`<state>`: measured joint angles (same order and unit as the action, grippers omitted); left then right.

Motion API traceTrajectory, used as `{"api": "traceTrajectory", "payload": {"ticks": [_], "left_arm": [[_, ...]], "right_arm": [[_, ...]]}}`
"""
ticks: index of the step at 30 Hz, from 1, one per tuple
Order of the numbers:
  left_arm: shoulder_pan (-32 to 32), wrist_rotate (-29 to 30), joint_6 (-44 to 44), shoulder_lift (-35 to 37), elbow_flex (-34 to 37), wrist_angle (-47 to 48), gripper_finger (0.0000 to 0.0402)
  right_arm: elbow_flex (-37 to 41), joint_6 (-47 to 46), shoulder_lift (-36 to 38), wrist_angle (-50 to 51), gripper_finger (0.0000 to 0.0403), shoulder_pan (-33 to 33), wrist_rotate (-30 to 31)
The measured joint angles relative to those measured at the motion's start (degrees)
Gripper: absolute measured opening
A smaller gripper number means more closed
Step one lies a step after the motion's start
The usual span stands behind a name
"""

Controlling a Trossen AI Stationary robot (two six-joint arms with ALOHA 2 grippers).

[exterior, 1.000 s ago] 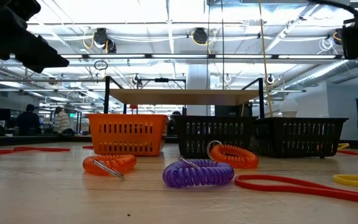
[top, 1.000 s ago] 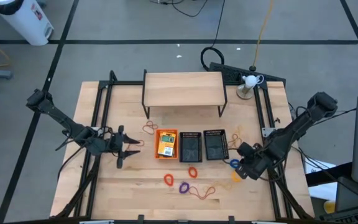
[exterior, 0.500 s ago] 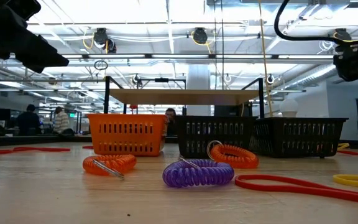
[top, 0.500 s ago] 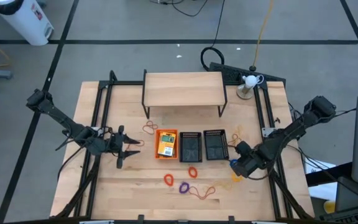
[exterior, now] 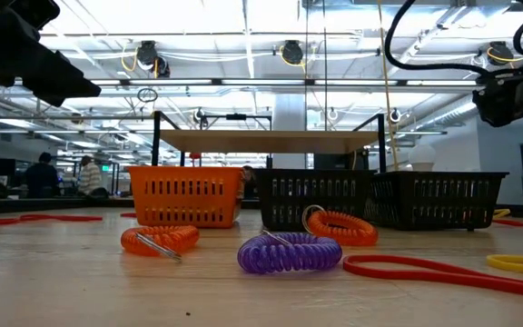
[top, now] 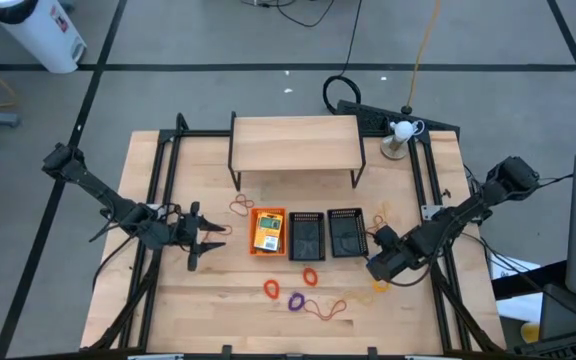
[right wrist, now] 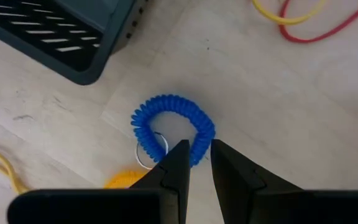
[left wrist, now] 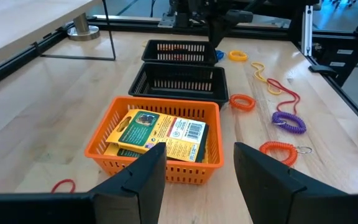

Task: Pick & Place Office Desk Supplies
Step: Put the blue spring keychain into the left black bin

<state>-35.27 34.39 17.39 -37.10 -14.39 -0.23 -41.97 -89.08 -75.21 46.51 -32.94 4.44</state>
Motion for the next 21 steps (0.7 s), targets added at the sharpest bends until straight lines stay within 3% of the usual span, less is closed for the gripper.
{"api": "traceTrajectory", "payload": {"ticks": [17,21], "left_arm": [[0.00,-0.01,-0.04,0.00,0.00,0.00,0.0189],[0.00,0.00,-0.02,0.00,0.00,0.00,0.0189]], "right_arm": [[6.02,-0.17,-0.03,-8.31,0.0059,0.36,-0.27],[6.05,-0.10,-0.01,-8.26,0.0040,0.36,-1.24]]}}
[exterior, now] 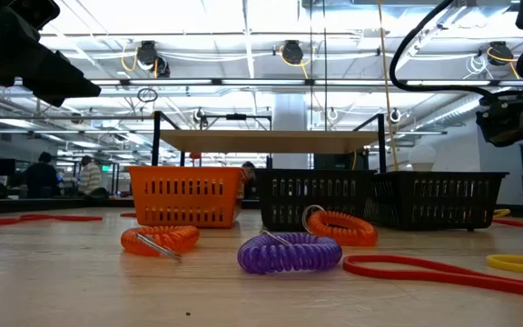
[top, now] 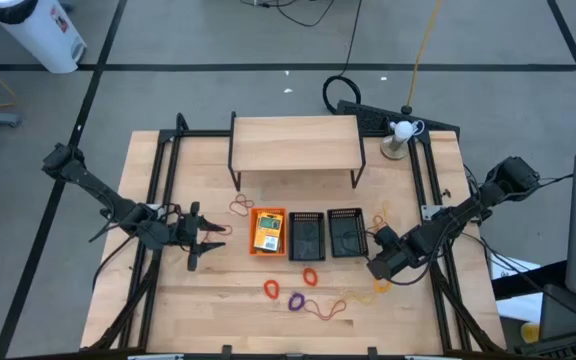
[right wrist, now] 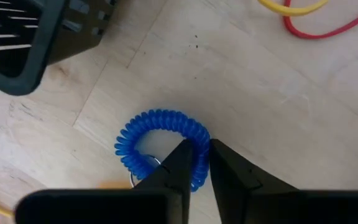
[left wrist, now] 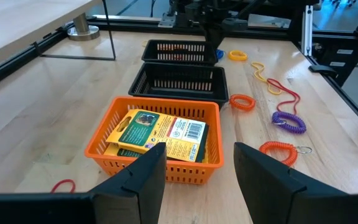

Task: Pick & Place Office Desk Supplies
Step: Put the blue spring keychain into the left black bin

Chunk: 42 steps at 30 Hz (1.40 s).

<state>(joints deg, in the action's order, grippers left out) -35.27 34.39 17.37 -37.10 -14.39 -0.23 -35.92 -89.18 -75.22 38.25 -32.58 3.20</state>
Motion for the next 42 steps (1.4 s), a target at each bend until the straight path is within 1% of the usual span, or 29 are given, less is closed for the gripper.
{"api": "traceTrajectory", "payload": {"ticks": [3,11,14,25,32,34,37,40,42], "left_arm": [[0.00,0.00,0.00,0.00,0.00,0.00,0.0189],[0.00,0.08,0.00,0.00,0.00,0.00,0.0189],[0.00,0.13,0.00,0.00,0.00,0.00,0.0189],[0.00,0.23,-0.60,0.00,0.00,-0.02,0.0189],[0.00,2.00,-1.20,0.00,0.00,-1.62,0.0189],[0.00,2.41,-2.17,0.00,0.00,-3.15,0.0189],[0.00,2.79,-6.41,0.00,0.00,-6.31,0.0189],[0.07,5.07,-9.81,0.00,0.00,-10.00,0.0189],[0.57,6.58,-11.66,0.00,0.00,-11.98,0.0189]], "right_arm": [[0.00,1.76,0.02,-0.06,0.0011,0.00,-0.24],[0.15,4.38,1.36,0.31,0.0003,-0.02,0.14],[-0.40,6.16,4.06,0.49,0.0002,-0.13,3.17],[-1.73,15.50,16.37,-0.75,0.0001,-0.13,19.16],[-1.73,22.36,19.91,-0.82,0.0000,-0.15,24.72],[-1.73,25.78,20.20,-1.76,0.0000,0.11,27.59],[-1.73,33.87,20.15,-6.41,0.0000,1.12,32.20],[-1.75,43.82,19.43,-14.77,0.0000,2.73,35.73],[-1.75,51.95,18.61,-21.62,0.0000,4.06,35.93]]}}
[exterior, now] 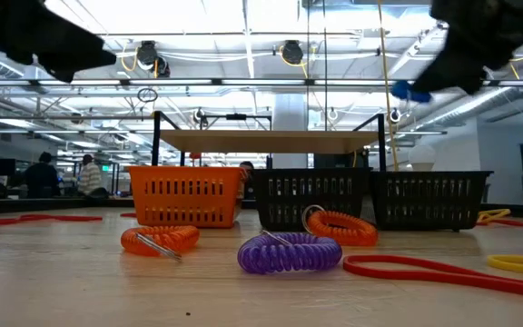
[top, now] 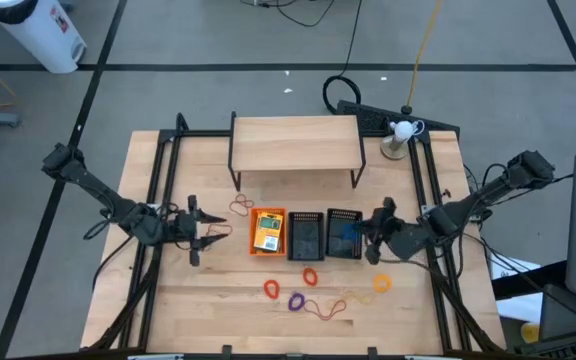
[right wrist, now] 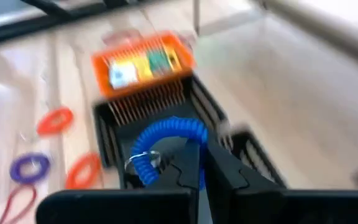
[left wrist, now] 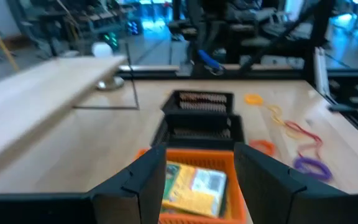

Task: Pick & Place Office Desk Supplies
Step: Put the blue spring keychain into the left black bin

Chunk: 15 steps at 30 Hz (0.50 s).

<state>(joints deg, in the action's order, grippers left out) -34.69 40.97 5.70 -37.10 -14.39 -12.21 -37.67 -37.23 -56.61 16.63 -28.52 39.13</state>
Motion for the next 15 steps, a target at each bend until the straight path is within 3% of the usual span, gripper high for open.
{"api": "traceTrajectory", "payload": {"ticks": [6,15], "left_arm": [[2.92,0.48,-0.98,-0.02,0.00,-1.39,0.0189],[9.20,-2.52,-0.83,0.00,0.00,-1.55,0.0189]], "right_arm": [[-0.04,18.64,-3.37,-16.00,0.0000,4.14,-3.77],[-0.04,25.74,-9.35,-24.82,0.0000,13.14,-15.22]]}}
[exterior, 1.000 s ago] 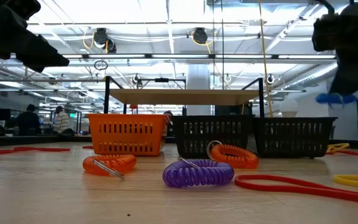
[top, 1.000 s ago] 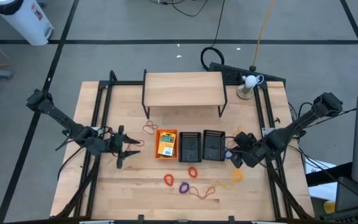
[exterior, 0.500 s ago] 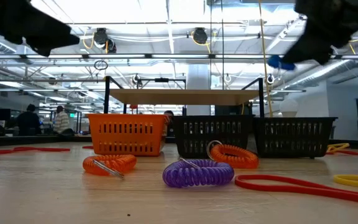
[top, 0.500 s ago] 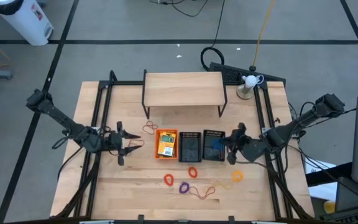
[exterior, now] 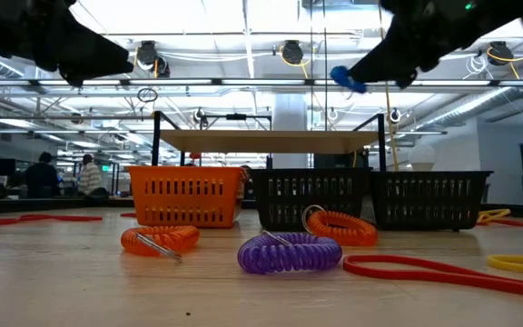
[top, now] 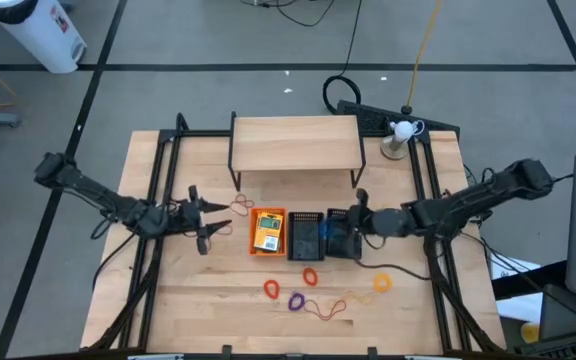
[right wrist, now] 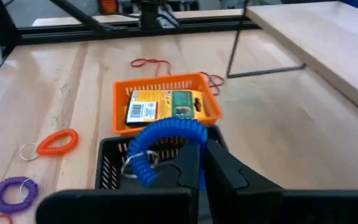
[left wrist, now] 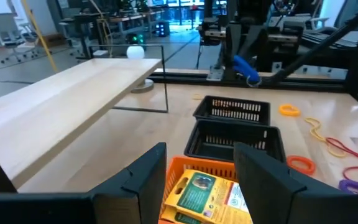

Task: Pick & Place Office Desk Supplies
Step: Put the blue spring keychain into the left black bin

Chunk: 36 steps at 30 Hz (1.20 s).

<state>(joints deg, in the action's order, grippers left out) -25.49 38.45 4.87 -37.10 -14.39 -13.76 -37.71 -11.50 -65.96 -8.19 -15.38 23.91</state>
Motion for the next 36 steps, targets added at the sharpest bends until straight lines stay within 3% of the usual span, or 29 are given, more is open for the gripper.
{"api": "traceTrajectory", "payload": {"ticks": [9,19,36], "left_arm": [[5.34,-5.10,2.35,0.01,-0.02,-4.04,0.0189],[5.77,-8.54,7.83,0.00,-0.02,-2.75,0.0189],[5.77,-8.56,7.88,0.00,-0.02,-2.75,0.0189]], "right_arm": [[-0.02,5.52,-10.54,-19.79,0.0001,5.52,-12.47],[0.00,2.26,-13.79,-20.29,0.0007,8.51,-13.65],[0.00,0.16,-13.78,-19.71,0.0088,8.64,-16.67]]}}
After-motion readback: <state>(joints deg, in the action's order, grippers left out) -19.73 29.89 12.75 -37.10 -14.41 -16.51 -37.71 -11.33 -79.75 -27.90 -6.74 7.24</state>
